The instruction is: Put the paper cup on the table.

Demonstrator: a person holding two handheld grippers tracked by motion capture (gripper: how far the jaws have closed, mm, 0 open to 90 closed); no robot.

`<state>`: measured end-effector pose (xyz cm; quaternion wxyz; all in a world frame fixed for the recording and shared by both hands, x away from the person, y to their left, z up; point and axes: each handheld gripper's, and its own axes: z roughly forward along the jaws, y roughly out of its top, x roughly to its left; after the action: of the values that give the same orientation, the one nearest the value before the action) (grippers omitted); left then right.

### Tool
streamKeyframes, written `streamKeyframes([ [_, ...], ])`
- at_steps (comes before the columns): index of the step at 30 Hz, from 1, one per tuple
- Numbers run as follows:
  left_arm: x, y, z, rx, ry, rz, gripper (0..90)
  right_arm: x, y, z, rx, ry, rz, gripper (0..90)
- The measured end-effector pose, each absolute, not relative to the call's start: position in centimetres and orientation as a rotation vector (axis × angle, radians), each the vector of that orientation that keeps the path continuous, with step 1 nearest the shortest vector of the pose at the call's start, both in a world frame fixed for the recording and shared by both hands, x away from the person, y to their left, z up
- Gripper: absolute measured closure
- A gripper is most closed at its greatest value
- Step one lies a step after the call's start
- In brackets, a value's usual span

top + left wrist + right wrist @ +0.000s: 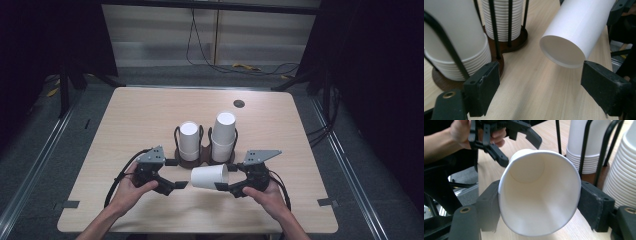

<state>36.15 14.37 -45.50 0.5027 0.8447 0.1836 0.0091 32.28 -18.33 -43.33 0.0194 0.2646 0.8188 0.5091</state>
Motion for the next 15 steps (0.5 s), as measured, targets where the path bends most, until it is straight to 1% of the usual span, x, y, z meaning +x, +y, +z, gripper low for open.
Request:
streamKeyframes([
  [8, 36.4, 15.5, -46.4, 2.02, 0.511, 0.028, 15.7, 31.9, -19.3, -42.9, 0.888, 2.532, 1.47, 26.4],
  [15, 36.3, 16.4, -46.3, 2.02, 0.514, 0.058, 15.7, 31.1, -20.5, -42.5, 0.932, 2.532, 1.396, 26.4],
])
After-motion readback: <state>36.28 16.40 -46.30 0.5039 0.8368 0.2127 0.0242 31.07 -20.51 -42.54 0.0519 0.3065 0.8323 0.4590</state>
